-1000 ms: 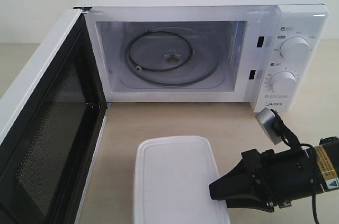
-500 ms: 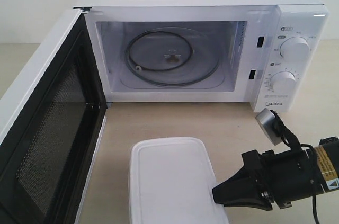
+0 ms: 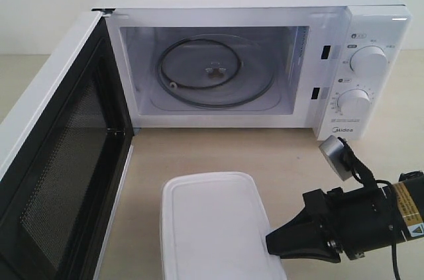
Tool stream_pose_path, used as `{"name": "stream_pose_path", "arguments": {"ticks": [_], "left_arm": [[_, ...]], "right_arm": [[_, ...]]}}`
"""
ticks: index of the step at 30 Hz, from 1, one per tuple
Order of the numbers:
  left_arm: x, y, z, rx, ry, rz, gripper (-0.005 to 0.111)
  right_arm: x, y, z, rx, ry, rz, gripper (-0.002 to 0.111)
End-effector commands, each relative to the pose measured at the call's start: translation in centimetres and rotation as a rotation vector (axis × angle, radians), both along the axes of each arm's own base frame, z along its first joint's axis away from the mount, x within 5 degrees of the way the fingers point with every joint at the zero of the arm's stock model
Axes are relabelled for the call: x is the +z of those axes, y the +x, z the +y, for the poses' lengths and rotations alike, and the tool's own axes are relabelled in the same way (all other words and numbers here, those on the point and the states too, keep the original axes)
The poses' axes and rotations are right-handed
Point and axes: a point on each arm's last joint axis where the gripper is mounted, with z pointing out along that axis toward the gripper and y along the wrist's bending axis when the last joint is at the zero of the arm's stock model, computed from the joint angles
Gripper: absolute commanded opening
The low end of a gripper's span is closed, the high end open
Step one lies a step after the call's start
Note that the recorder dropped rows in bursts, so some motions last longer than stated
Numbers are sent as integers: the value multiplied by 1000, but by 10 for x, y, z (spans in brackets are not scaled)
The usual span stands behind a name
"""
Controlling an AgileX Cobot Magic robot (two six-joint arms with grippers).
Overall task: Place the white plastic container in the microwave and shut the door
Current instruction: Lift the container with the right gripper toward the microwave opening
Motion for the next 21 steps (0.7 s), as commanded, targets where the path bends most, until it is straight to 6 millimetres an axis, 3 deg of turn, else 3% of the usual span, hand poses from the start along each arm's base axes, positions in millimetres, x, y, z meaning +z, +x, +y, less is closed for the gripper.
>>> {"name": "stream_pose_path", "arguments": {"ticks": [1,21], "left_arm": [[-1,0,0,1,-4,0,4],[-1,0,0,1,-4,0,4]], "right_arm": [[3,1,1,10,26,-35,0],[16,20,5,-186,174,-91,0]]}}
